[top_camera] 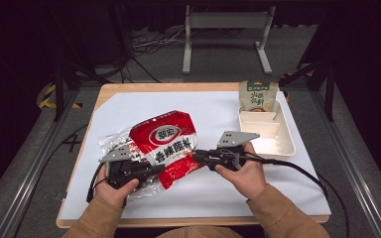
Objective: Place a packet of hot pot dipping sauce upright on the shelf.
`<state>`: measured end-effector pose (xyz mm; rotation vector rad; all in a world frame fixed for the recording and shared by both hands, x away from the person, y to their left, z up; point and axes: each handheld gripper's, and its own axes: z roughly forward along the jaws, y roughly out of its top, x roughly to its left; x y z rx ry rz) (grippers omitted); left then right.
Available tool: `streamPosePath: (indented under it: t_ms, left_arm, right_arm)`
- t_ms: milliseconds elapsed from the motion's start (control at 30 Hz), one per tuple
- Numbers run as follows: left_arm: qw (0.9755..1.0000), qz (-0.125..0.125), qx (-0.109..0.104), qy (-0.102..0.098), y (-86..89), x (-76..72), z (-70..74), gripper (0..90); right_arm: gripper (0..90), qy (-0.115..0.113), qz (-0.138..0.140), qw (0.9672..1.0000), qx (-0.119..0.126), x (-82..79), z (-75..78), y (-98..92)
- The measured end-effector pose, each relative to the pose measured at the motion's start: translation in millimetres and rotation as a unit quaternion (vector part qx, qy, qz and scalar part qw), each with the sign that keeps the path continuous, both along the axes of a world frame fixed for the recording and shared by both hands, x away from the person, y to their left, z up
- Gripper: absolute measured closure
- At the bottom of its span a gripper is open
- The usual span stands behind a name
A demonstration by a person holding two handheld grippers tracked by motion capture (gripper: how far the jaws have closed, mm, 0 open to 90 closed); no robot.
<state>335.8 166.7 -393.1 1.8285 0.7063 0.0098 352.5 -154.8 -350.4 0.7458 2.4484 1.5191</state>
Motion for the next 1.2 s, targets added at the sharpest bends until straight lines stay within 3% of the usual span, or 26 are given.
streamPosePath:
  t_ms: [67, 167, 233, 400, 467, 600, 700, 867, 967, 1200]
  left_arm:
    - [0.9999, -0.012, 0.003, -0.008, 0.3, -1.9, 2.6, 79.0]
    - [0.9996, -0.022, 0.011, -0.012, -0.3, -2.7, 4.3, 79.1]
    - [0.9988, -0.037, 0.026, -0.022, -3.2, -4.0, 5.8, 79.2]
    - [0.9953, -0.072, 0.052, -0.040, -13.5, -8.0, 7.9, 79.2]
    - [0.9941, -0.086, 0.055, -0.037, -16.7, -8.9, 8.1, 79.2]
    - [0.9913, -0.106, 0.065, -0.042, -21.5, -10.2, 8.4, 79.3]
    - [0.9900, -0.114, 0.070, -0.046, -22.8, -9.9, 7.5, 79.3]
    - [0.9875, -0.125, 0.080, -0.053, -26.0, -11.4, 7.3, 79.3]
    - [0.9880, -0.123, 0.077, -0.055, -25.4, -11.4, 7.8, 79.3]
    - [0.9898, -0.114, 0.060, -0.060, -23.7, -10.5, 6.3, 78.9]
  right_arm:
    - [68.6, 0.007, 0.009, 0.9999, -0.004, 1.4, 4.9, -4.9]
    - [61.4, -0.001, 0.011, 0.9999, -0.012, 2.3, 9.6, -8.4]
    - [50.7, -0.006, 0.017, 0.9998, -0.009, 4.9, 15.5, -12.5]
    - [45.6, 0.009, 0.044, 0.9988, -0.019, 8.5, 21.6, -14.8]
    - [45.8, 0.011, 0.058, 0.9977, -0.034, 8.9, 21.0, -12.4]
    - [53.7, 0.027, 0.088, 0.9946, -0.049, 11.6, 18.0, -9.3]
    - [65.4, 0.037, 0.117, 0.9897, -0.074, 12.9, 17.5, -9.2]
    - [76.1, 0.051, 0.145, 0.9839, -0.092, 13.4, 16.2, -9.1]
    - [84.5, 0.066, 0.152, 0.9826, -0.084, 13.1, 17.8, -10.5]
    - [87.0, 0.071, 0.142, 0.9847, -0.072, 11.0, 20.8, -12.1]
